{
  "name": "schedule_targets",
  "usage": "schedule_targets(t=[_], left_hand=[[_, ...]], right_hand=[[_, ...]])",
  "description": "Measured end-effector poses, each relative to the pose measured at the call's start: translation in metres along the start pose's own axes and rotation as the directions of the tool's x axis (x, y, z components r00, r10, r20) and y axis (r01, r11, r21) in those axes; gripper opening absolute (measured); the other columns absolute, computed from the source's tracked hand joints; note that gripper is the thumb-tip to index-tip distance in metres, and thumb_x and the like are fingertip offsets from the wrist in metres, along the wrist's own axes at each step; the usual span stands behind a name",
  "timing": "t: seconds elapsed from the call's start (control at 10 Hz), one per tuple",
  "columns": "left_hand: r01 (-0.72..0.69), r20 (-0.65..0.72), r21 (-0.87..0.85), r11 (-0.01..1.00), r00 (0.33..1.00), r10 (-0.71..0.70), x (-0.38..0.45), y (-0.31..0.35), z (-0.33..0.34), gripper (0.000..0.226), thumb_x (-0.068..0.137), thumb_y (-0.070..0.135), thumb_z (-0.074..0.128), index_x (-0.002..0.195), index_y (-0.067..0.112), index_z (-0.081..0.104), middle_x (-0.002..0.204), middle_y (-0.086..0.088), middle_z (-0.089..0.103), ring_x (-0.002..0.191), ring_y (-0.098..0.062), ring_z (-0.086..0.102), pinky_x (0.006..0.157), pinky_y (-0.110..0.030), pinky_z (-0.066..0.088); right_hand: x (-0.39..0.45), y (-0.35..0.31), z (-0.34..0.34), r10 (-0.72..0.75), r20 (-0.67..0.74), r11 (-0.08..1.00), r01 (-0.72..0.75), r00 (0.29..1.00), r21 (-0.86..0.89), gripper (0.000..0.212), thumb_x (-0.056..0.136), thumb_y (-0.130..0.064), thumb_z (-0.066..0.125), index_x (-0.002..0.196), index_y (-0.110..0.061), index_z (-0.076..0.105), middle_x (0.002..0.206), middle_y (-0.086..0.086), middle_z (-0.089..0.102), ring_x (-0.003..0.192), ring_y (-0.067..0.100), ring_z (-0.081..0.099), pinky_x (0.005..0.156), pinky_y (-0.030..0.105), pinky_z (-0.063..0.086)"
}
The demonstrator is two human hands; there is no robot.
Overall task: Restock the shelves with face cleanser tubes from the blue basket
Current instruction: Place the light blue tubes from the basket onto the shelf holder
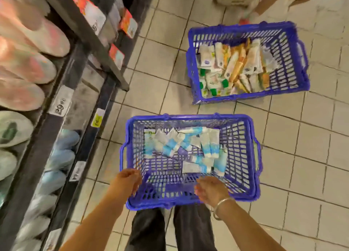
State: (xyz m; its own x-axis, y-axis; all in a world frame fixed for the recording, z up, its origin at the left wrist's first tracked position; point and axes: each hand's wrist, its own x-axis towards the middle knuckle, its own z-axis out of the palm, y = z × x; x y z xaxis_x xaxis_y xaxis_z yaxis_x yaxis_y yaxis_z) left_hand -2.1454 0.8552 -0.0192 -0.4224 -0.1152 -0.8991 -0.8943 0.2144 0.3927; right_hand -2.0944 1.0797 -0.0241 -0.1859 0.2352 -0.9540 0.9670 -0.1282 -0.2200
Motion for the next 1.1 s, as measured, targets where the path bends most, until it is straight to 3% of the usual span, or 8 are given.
schedule_targets(t=[0.1,0.2,0.4,0.5,0.7,0.8,1.0,1.1], left_hand=[[-0.005,-0.055,0.035,0.999,0.998,0.007,0.073,-0.015,0.032,0.023,0.092,-0.005,0.045,0.074,-0.003,0.058,0.062,-0.017,0.050,0.058,-0.020,0.043,0.052,-0.024,0.035],[0.024,-0.137,0.153,0.988,0.991,-0.003,0.158,-0.037,0.066,0.025,0.093,0.006,0.049,0.113,-0.006,0.058,0.106,-0.028,0.060,0.097,-0.038,0.059,0.072,-0.032,0.041],[0.068,-0.370,0.245,0.967,0.928,0.028,0.298,-0.050,0.107,0.033,0.094,0.001,0.040,0.126,-0.007,0.044,0.122,-0.022,0.054,0.112,-0.041,0.051,0.073,-0.030,0.041],[0.190,-0.469,0.283,0.940,0.882,-0.037,0.338,-0.065,0.134,0.036,0.092,0.004,0.046,0.126,-0.007,0.042,0.126,-0.028,0.049,0.113,-0.041,0.049,0.083,-0.044,0.040],[0.238,-0.471,0.511,0.826,0.882,0.037,0.377,-0.099,0.164,0.058,0.092,0.021,0.051,0.134,-0.011,0.027,0.139,-0.028,0.031,0.127,-0.041,0.031,0.105,-0.043,0.023],[0.196,-0.472,0.350,0.916,0.882,-0.009,0.388,-0.103,0.174,0.061,0.088,0.021,0.061,0.131,-0.008,0.031,0.135,-0.025,0.038,0.123,-0.042,0.040,0.099,-0.048,0.037],[0.070,-0.340,0.207,0.976,0.940,0.005,0.395,-0.119,0.163,0.043,0.081,0.029,0.069,0.113,0.007,0.050,0.100,-0.008,0.060,0.075,-0.018,0.055,0.060,-0.026,0.040],[0.103,-0.276,0.043,0.994,0.957,-0.087,0.388,-0.118,0.162,0.037,0.082,0.027,0.068,0.111,0.013,0.051,0.084,0.002,0.056,0.063,-0.008,0.056,0.046,-0.022,0.040]], right_hand=[[0.073,-0.015,0.005,0.002,0.025,0.998,-0.003,1.000,0.058,0.027,0.094,-0.009,0.047,0.069,-0.016,0.052,0.056,0.001,0.057,0.048,0.011,0.054,0.054,0.021,0.042],[0.156,-0.021,0.017,0.050,0.052,0.987,-0.058,0.997,0.149,0.028,0.092,-0.001,0.046,0.067,-0.011,0.051,0.039,0.001,0.055,0.033,0.008,0.051,0.050,0.018,0.038],[0.307,-0.038,0.061,0.034,0.081,0.987,-0.046,0.996,0.151,0.026,0.094,0.000,0.038,0.073,-0.008,0.051,0.064,0.017,0.055,0.041,0.006,0.060,0.054,0.025,0.041],[0.352,-0.038,0.066,0.090,0.154,0.953,-0.130,0.984,0.275,0.032,0.098,-0.004,0.031,0.120,0.014,0.046,0.124,0.043,0.043,0.118,0.037,0.054,0.099,0.041,0.040],[0.397,-0.039,0.069,0.241,0.247,0.580,-0.344,0.938,0.739,0.041,0.093,-0.027,0.054,0.112,0.009,0.048,0.131,0.021,0.050,0.122,0.030,0.050,0.097,0.038,0.043],[0.409,-0.048,0.071,0.241,0.245,0.460,-0.332,0.939,0.824,0.029,0.091,-0.025,0.057,0.103,0.001,0.055,0.126,0.017,0.057,0.118,0.029,0.055,0.094,0.040,0.046],[0.424,-0.044,0.076,0.250,0.166,0.560,-0.283,0.954,0.779,0.031,0.086,-0.037,0.060,0.084,-0.007,0.053,0.081,0.010,0.058,0.074,0.022,0.060,0.045,0.032,0.055],[0.424,-0.027,0.067,0.228,0.121,0.511,-0.225,0.966,0.830,0.030,0.085,-0.034,0.061,0.085,-0.006,0.052,0.081,0.012,0.057,0.070,0.023,0.056,0.041,0.033,0.054]])
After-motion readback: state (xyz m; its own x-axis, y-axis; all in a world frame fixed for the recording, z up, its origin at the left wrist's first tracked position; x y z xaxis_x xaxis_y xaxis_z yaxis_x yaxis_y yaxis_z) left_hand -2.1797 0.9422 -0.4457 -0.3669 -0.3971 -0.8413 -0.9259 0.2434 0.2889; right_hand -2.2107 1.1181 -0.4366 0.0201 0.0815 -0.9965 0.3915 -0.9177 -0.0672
